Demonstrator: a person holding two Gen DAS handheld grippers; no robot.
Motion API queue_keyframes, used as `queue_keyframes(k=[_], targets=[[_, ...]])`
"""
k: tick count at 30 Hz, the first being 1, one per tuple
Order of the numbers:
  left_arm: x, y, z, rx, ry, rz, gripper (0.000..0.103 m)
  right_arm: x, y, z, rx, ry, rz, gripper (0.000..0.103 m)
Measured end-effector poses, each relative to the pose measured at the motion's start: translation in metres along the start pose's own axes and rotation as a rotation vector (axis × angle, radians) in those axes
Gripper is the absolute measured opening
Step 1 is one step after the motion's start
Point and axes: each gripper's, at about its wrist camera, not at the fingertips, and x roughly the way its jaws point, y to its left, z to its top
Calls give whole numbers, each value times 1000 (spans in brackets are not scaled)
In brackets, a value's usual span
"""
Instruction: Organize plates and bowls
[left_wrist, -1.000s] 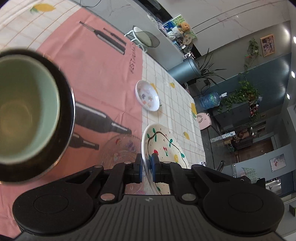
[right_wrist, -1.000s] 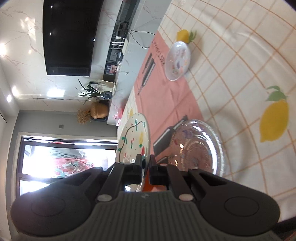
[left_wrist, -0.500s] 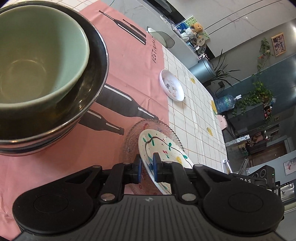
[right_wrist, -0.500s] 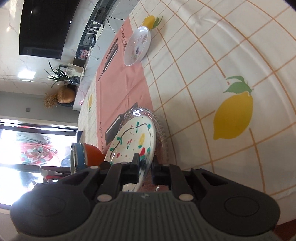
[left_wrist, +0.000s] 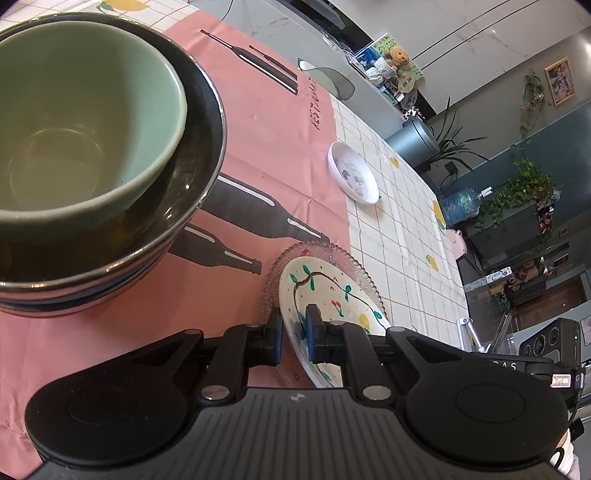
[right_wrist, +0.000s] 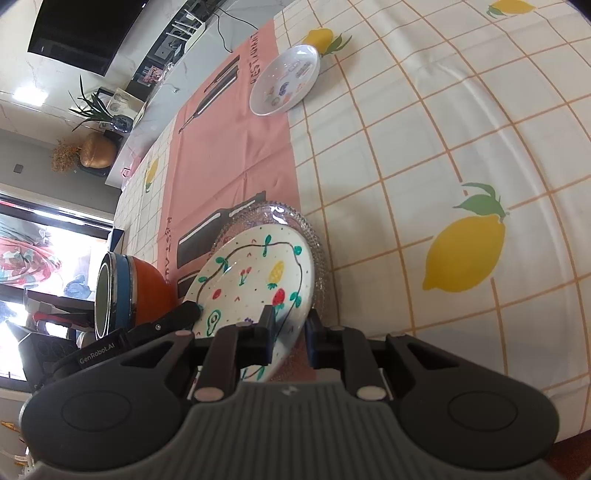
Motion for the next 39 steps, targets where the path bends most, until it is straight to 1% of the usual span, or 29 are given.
queue_keyframes(k=[4, 7, 10, 13, 18, 22, 25, 28, 30, 35, 39], targets=[[0, 0, 1, 2, 0, 5, 14, -2, 6, -1, -29, -1, -29, 15], [1, -1, -1, 12, 5, 16, 16, -1, 4, 0, -9, -3, -29, 12], [2, -3, -1, 26, 12, 21, 17, -4, 3, 0, -4, -24, -34, 11], [2, -7, 0, 43, 22, 33, 18, -5, 6, 0, -34, -33, -51, 11], [4, -17, 0, 96, 39, 75, 21, -7, 18, 1, -124, -65, -114, 11], [3, -20, -2, 124, 40, 93, 22, -6, 15, 2, -120, -76, -118, 11], [2, -30, -2, 175, 49, 134, 23, -7, 17, 0, -143, -88, -128, 11], [4, -44, -2, 227, 65, 193, 26, -7, 18, -2, -151, -94, -145, 12], [6, -49, -2, 246, 70, 222, 27, -6, 19, -2, -153, -97, -153, 12], [7, -54, -3, 271, 80, 256, 27, -7, 17, -2, -137, -103, -152, 11], [14, -62, -3, 298, 106, 291, 27, -6, 11, -2, -119, -102, -145, 11]])
